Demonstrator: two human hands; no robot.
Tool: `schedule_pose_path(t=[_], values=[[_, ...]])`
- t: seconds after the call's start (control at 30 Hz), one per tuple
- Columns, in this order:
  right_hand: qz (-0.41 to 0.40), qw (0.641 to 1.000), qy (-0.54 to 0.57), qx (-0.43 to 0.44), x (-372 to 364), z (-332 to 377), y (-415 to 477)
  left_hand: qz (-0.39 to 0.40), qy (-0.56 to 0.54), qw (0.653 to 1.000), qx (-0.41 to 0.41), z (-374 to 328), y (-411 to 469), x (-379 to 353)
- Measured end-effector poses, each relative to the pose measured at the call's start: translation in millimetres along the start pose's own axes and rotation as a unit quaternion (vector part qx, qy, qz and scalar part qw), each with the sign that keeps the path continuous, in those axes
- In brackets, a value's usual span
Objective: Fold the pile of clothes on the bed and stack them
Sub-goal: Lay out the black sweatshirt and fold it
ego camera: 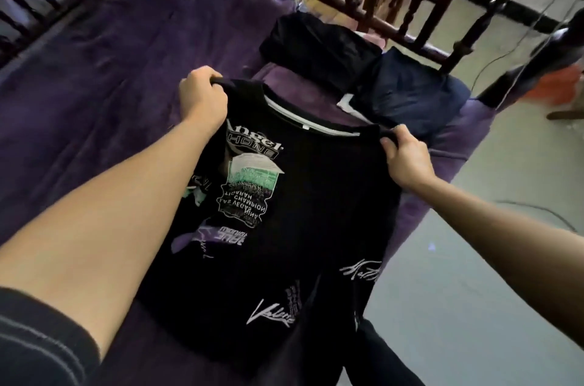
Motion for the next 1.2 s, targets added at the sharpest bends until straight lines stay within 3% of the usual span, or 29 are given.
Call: schedule_pose_path(t=[0.13,0.3,0.47,0.63,0.73,0.83,0.93,1.03,1.2], values=[[0.028,0.993,-0.097,-0.053,-22.3,-50.3,63.3,0.038,-0.009,0.999,0.007,-4.3,12.3,-62.6],[0.101,0.974,-0.183,-0.090,-52.1,-98.5,69.8,0.090,0.002,0.992,0.091,73.1,-70.9,-105.4],[0.177,0.938,-0.290,0.068,-77.4,-84.4,32.8,0.190,0.027,0.955,0.224,151.2,-216.3,-125.2],[0.226,0.870,-0.357,0.254,-108.2,-73.1,-7.7,0.324,0.014,0.909,0.261,143.3,-345.6,-171.6],[0.254,0.818,-0.439,0.271,-120.4,-91.3,-17.8,0.420,-0.021,0.875,0.239,122.5,-404.3,-212.3],[0.274,0.780,-0.508,0.242,-121.6,-116.7,-21.5,0.403,-0.006,0.893,0.199,117.1,-428.6,-229.7],[0.248,0.789,-0.517,0.222,-109.4,-122.3,-18.2,0.357,-0.098,0.893,0.258,127.5,-431.2,-224.4],[0.222,0.818,-0.493,0.198,-92.5,-112.7,-14.2,0.338,-0.242,0.840,0.349,133.4,-437.5,-203.6],[0.185,0.859,-0.438,0.187,-63.2,-84.9,-18.6,0.293,-0.325,0.829,0.349,114.9,-421.2,-142.6]])
Point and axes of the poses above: each hand's wrist, its own y-axis towards the middle knuckle, its own x-axis out of the back of the hand, z = x × y, the point moved 6 cm from there along y, towards the middle knuckle, and after that the axes turned 2 degrees about y, right-handed, at the moved point
